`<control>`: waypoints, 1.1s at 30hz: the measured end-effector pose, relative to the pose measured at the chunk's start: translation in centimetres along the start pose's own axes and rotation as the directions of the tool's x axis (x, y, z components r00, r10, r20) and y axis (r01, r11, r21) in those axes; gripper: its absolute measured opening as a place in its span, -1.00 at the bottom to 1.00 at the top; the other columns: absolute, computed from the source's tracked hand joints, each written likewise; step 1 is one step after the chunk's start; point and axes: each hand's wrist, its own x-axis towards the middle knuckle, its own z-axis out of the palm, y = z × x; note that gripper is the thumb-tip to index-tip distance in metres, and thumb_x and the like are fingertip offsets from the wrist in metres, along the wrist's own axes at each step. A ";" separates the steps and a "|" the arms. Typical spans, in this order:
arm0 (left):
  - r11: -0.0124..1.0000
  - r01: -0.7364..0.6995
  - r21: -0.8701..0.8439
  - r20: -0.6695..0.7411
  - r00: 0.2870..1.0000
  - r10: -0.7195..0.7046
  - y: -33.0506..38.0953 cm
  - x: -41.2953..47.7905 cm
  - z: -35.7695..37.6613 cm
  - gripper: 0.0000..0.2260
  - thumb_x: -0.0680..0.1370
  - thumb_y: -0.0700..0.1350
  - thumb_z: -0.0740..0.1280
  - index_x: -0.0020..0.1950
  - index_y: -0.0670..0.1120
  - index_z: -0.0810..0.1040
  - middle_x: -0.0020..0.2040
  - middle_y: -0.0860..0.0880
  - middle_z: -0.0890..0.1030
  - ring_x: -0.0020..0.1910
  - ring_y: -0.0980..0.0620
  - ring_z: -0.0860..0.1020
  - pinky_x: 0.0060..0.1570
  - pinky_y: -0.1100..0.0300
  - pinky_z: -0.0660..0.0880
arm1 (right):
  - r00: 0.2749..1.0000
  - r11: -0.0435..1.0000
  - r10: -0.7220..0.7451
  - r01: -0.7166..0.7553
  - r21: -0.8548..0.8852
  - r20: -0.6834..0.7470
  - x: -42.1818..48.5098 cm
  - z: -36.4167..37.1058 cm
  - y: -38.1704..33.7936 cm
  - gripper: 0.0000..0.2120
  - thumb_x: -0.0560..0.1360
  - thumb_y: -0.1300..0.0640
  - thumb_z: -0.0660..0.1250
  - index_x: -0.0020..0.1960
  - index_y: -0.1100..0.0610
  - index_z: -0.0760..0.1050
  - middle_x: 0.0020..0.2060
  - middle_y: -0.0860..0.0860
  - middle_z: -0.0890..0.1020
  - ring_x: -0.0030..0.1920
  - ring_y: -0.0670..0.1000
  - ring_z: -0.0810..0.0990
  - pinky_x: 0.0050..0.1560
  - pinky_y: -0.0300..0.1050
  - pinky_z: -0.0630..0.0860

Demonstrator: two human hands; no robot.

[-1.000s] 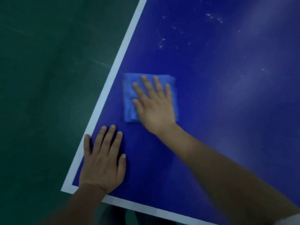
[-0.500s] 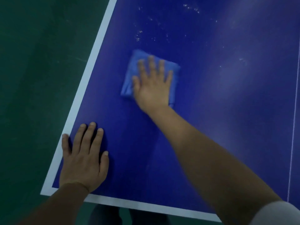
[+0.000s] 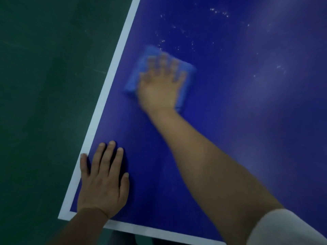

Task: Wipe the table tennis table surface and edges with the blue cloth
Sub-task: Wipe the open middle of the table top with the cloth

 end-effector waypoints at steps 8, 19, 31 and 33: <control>1.000 0.002 -0.007 0.023 1.000 -0.002 0.0 0.1 -0.1 -0.42 0.55 0.07 0.09 0.51 -0.20 0.35 0.57 -0.19 0.27 0.57 -0.19 0.15 0.51 -0.30 -0.09 | 0.998 0.987 0.058 -0.058 -0.153 -0.002 -5.2 -2.8 14.2 -0.43 0.65 -0.17 -0.17 0.62 -0.07 0.10 0.63 0.01 0.09 0.61 0.19 0.02 0.54 0.31 -0.04; 1.000 0.015 -0.012 0.053 0.998 -0.014 -0.2 0.0 -0.1 -0.42 0.57 0.07 0.07 0.54 -0.15 0.26 0.59 -0.15 0.21 0.60 -0.18 0.10 0.52 -0.31 -0.11 | 0.894 0.888 -0.445 0.448 -0.098 0.058 -5.7 -1.9 10.8 -0.50 0.67 -0.14 0.02 0.57 -0.05 0.27 0.58 0.04 0.25 0.58 0.23 0.17 0.51 0.36 0.07; 0.963 -0.052 -0.263 0.015 0.998 0.058 -0.9 0.0 -1.3 -0.39 0.55 0.09 -0.01 0.57 -0.13 0.29 0.62 -0.13 0.17 0.62 -0.13 0.03 0.55 -0.23 -0.23 | 0.989 0.994 0.107 -0.109 -0.012 -0.106 -24.6 1.0 2.8 -0.48 0.67 -0.13 -0.03 0.58 -0.03 0.24 0.59 0.07 0.21 0.59 0.26 0.11 0.51 0.39 0.03; 0.913 -0.109 -0.394 -0.037 0.994 0.103 -2.5 -0.4 -1.8 -0.40 0.56 0.06 0.00 0.56 -0.15 0.31 0.60 -0.17 0.22 0.60 -0.16 0.09 0.56 -0.21 -0.18 | 0.978 0.978 -0.209 0.209 0.012 -0.016 -30.9 2.2 -1.2 -0.49 0.68 -0.15 -0.02 0.59 -0.05 0.24 0.60 0.05 0.18 0.60 0.24 0.06 0.51 0.40 0.01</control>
